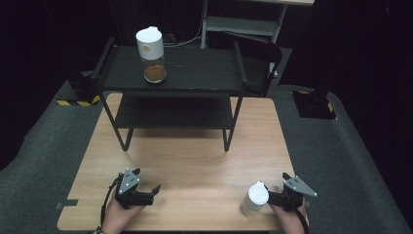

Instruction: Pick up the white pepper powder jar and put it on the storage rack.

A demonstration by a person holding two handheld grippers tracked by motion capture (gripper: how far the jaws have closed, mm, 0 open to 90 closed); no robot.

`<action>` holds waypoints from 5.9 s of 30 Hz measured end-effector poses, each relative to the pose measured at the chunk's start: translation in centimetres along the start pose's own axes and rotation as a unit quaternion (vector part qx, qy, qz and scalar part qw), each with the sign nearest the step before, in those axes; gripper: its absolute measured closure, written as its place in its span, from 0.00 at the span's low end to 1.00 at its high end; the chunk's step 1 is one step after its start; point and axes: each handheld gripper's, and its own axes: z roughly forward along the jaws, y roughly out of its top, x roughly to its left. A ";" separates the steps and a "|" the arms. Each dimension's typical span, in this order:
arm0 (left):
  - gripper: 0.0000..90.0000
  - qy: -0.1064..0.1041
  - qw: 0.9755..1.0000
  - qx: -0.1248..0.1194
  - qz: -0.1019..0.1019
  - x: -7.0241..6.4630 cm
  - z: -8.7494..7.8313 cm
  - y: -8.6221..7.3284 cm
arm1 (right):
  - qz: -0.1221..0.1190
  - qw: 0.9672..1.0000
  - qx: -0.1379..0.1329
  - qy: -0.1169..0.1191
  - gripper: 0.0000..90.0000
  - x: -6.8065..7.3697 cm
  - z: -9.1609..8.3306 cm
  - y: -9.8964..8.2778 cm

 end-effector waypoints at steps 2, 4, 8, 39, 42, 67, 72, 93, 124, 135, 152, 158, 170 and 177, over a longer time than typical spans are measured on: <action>0.00 0.003 1.000 0.002 0.003 -0.1 -0.2 0.0 | -0.002 1.000 -0.002 0.000 0.00 0.1 -0.1 -0.1; 0.00 0.007 1.000 0.001 0.002 -0.3 -0.3 -0.1 | -0.001 1.000 -0.003 0.002 0.00 0.0 -0.1 -0.1; 0.00 0.008 1.000 0.008 0.009 -0.4 -0.2 0.1 | 0.006 1.000 -0.009 0.004 0.00 -0.3 -0.3 -0.4; 0.00 0.004 1.000 0.013 0.019 -0.4 0.1 0.4 | 0.017 0.995 -0.097 0.018 0.01 0.3 -6.1 0.5; 0.00 0.004 1.000 0.013 0.017 -0.4 0.1 0.4 | 0.015 0.994 -0.101 0.027 0.01 0.5 -6.3 0.7; 0.00 0.002 1.000 0.015 0.018 -0.3 0.1 0.5 | -0.017 0.986 -0.122 0.117 0.02 2.2 -6.2 1.4; 0.00 0.003 1.000 0.015 0.021 -0.4 0.1 0.5 | -0.021 0.984 -0.118 0.131 0.02 2.1 -5.8 1.3; 0.01 0.002 1.000 0.014 0.021 -0.3 0.1 0.5 | -0.022 0.978 -0.097 0.181 0.11 0.6 -4.1 0.1; 0.01 -0.002 1.000 0.013 0.018 -0.1 0.1 0.4 | -0.046 0.981 -0.058 0.182 0.33 1.2 -3.3 -0.9; 0.01 -0.006 1.000 0.011 0.017 0.0 0.1 0.3 | -0.047 0.982 -0.058 0.172 0.33 1.7 -3.4 -0.8; 0.01 -0.007 1.000 0.011 0.025 -0.2 -0.2 0.2 | -0.047 0.981 -0.081 0.169 0.33 2.7 -3.3 0.8; 0.01 -0.010 1.000 0.011 0.026 -0.2 -0.2 0.2 | -0.051 0.981 -0.089 0.164 0.33 3.3 -2.9 2.2; 0.01 -0.015 1.000 0.012 0.023 0.0 -0.5 0.1 | -0.059 0.978 -0.116 0.164 0.33 4.9 -2.4 6.5; 0.01 -0.020 1.000 0.008 0.023 0.3 -0.6 -0.1 | -0.069 0.974 -0.131 0.170 0.33 6.2 -1.9 9.1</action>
